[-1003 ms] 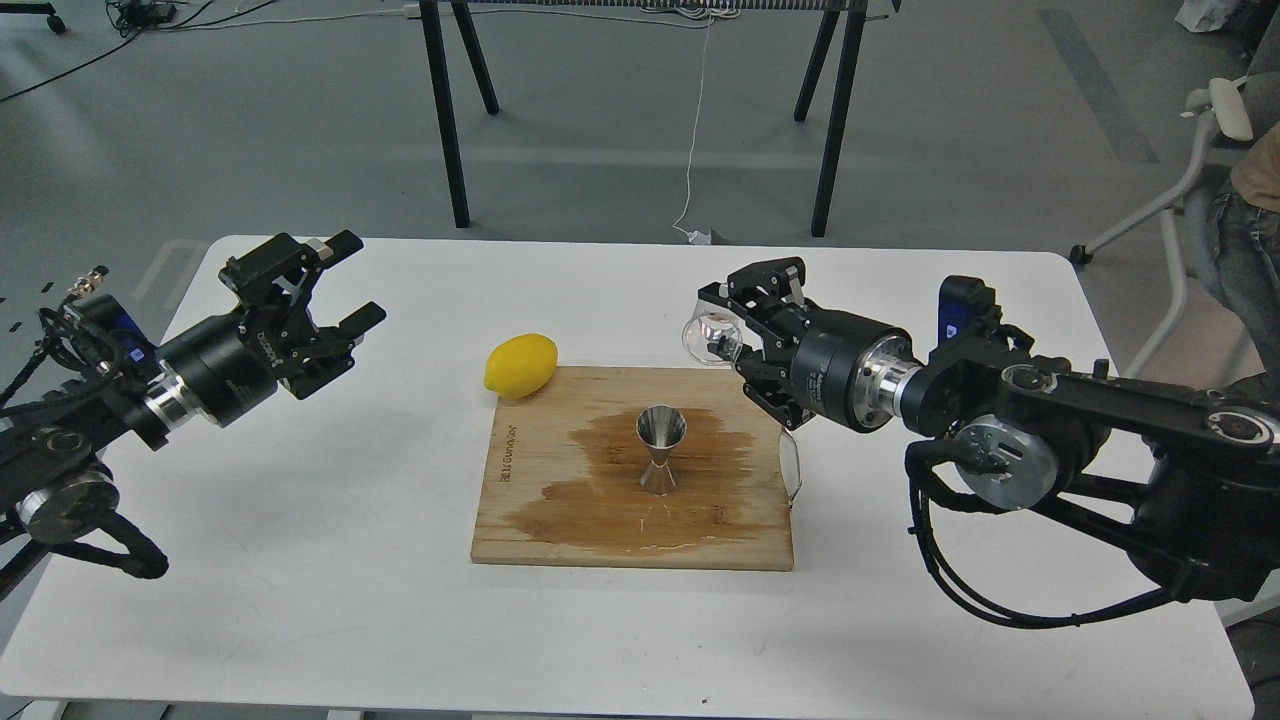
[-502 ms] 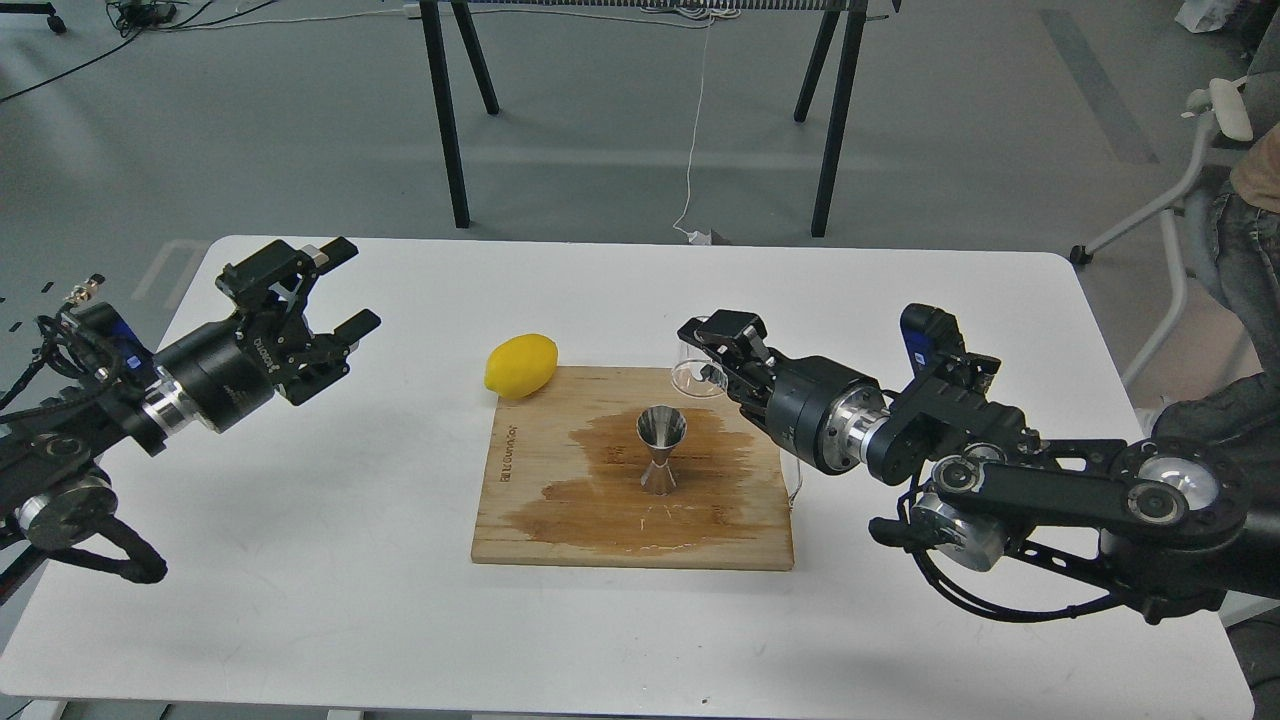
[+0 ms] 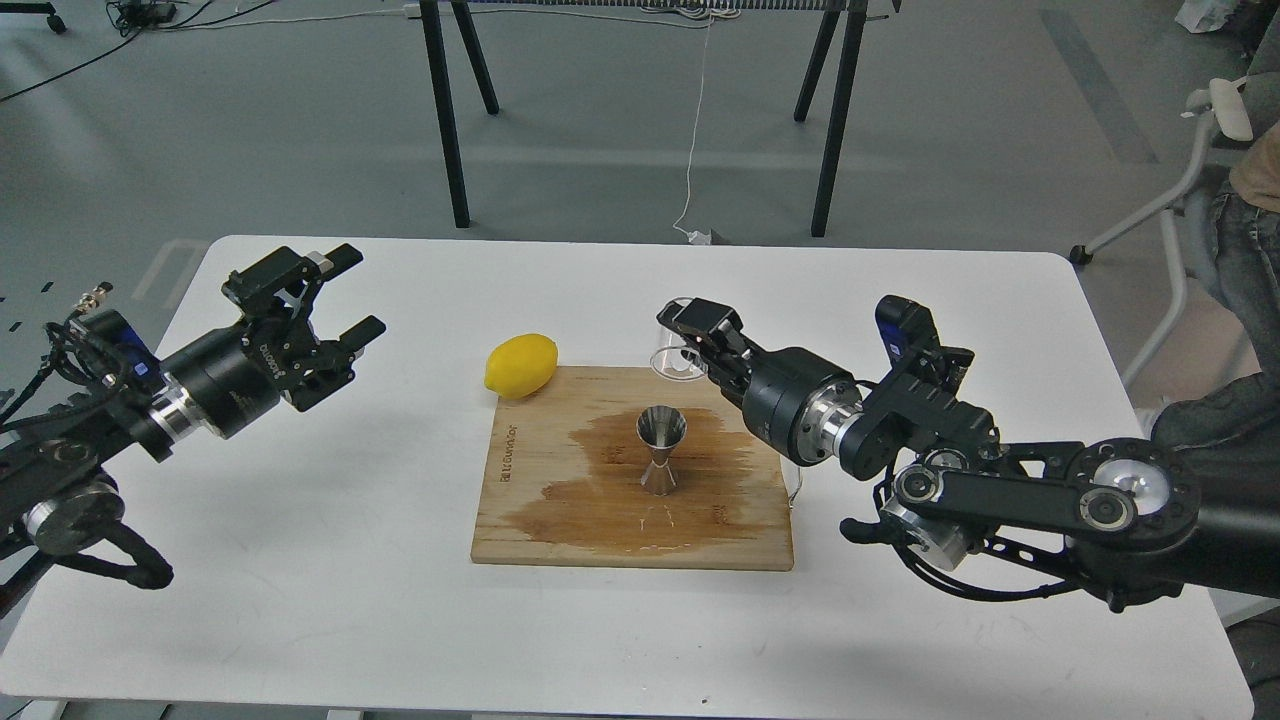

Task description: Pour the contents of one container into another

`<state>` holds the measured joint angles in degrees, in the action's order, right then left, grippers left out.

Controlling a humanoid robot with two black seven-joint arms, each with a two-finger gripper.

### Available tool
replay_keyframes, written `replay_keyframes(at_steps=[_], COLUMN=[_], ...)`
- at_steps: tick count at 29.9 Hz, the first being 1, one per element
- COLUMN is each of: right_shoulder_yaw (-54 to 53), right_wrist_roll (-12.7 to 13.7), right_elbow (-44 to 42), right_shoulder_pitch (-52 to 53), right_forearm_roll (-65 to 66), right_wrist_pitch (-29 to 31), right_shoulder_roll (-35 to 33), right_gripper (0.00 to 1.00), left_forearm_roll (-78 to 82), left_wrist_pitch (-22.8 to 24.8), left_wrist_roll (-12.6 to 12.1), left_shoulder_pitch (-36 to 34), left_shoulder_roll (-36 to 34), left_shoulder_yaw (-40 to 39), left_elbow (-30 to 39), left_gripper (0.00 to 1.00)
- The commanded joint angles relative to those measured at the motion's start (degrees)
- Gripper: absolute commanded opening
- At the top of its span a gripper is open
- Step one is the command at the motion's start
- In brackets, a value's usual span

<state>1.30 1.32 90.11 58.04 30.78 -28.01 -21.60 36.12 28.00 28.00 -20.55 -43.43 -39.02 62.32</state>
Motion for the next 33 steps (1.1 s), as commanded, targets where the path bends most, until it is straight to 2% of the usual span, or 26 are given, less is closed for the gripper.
replay_keyframes(at_steps=[1,18,33], right_shoulder_yaw=[2.0,4.9,9.4], right_wrist_roll=[-0.3,-1.1,-3.0], right_elbow=[-1.5,-4.1,-4.1], right_shoulder_pitch=[0.8,1.6,4.1], right_forearm_roll=[3.7,7.6,12.5], right_wrist_pitch=[0.0,0.0,0.0], right_shoulder_roll=[1.0,2.5,2.3], right_gripper=[0.23,0.23,0.23], left_forearm_roll=[0.0,0.0,0.0], left_wrist_pitch=[0.0,0.0,0.0], left_wrist_roll=[0.0,0.0,0.0], left_shoulder_pitch=[0.1,0.3,0.3], left_shoulder_roll=[0.0,0.1,0.1], left_shoulder_yaw=[0.0,0.0,0.0], left_elbow=[0.0,-0.1,-0.7], left_gripper=[0.94,0.94,0.94])
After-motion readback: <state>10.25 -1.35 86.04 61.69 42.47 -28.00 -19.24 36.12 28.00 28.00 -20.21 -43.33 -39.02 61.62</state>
